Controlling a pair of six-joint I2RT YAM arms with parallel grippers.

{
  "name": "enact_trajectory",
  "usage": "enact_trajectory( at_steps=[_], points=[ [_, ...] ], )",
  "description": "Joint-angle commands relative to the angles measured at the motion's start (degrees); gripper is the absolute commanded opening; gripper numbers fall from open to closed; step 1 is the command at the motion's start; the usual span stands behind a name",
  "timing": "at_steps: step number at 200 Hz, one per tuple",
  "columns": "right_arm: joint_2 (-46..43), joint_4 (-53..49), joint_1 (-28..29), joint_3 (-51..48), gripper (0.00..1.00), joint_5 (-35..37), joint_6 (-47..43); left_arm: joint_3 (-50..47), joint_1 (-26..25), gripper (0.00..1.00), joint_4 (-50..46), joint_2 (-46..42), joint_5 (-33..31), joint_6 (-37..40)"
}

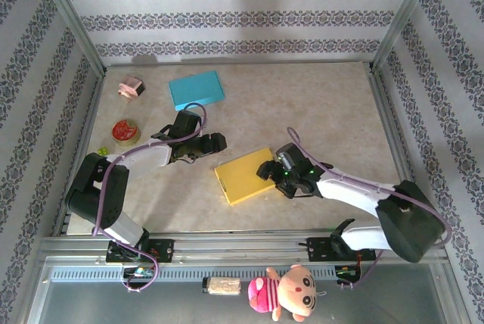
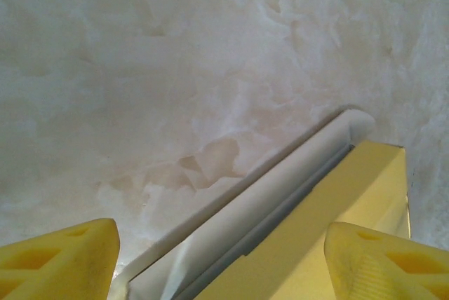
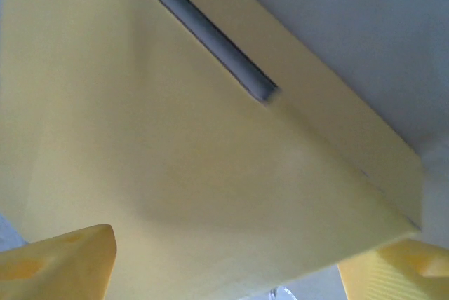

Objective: Fold the paper box

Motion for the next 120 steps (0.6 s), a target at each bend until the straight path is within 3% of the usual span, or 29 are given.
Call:
enact_trajectory(
  at_steps=[1, 49, 89, 120],
  points=[
    [2.9, 4.1, 0.2, -0.2, 0.64, -0.8, -0.8, -1.2, 0.4, 0.77, 2.2, 0.0, 1.6, -0.4],
    [5.0, 7.4, -3.4, -5.4, 0.39, -3.1, -8.7, 1.0, 2.3, 0.77, -4.3, 1.6, 3.3, 2.2],
    [2.9, 17.8, -11.1, -12.1, 0.26, -13.2, -21.0, 1.8, 4.1, 0.77, -6.1, 0.6, 7.9, 7.3],
    [0.8, 27.3, -15.4, -18.0, 0.19, -19.8, -22.7, -0.3, 5.9, 0.77, -3.3, 0.6, 10.9, 5.1]
  ],
)
